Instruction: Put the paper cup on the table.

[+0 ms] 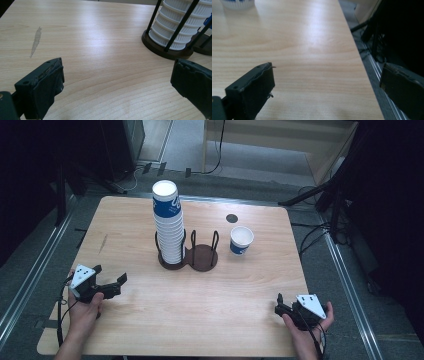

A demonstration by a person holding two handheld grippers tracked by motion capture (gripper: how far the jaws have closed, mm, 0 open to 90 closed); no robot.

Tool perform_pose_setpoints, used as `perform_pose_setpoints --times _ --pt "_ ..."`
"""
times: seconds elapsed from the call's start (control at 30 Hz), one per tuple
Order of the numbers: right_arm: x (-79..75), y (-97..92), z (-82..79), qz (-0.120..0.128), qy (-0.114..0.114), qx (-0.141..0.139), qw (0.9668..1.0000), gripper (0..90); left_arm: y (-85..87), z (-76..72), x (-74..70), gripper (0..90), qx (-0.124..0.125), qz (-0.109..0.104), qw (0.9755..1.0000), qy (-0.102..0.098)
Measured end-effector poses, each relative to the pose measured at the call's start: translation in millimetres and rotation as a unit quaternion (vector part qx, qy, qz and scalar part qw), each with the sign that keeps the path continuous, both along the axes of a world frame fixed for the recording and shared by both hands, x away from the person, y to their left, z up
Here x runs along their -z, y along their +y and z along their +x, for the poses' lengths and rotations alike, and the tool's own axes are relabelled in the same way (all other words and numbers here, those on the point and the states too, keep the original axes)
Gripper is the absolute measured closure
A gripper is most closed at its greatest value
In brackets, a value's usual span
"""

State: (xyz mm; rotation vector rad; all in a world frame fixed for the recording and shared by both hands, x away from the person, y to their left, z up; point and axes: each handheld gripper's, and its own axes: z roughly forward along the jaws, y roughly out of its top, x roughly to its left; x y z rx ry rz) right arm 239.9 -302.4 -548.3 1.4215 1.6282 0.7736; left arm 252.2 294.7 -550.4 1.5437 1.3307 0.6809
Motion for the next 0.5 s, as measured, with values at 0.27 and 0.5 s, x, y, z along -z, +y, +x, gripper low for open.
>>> perform_pose_setpoints --times 0.27,0.5 --pt "0.7 3.1 1.4 -0.014 0.009 0.002 0.9999 0.0 -0.1 0.0 0.0 0.0 -0.001 0.001 1.0 0.0" --pt "1.2 4.4 2.1 -0.021 0.012 0.0 0.9997 0.0 0.2 0.6 0.0 0.0 0.001 0.001 1.0 0.004"
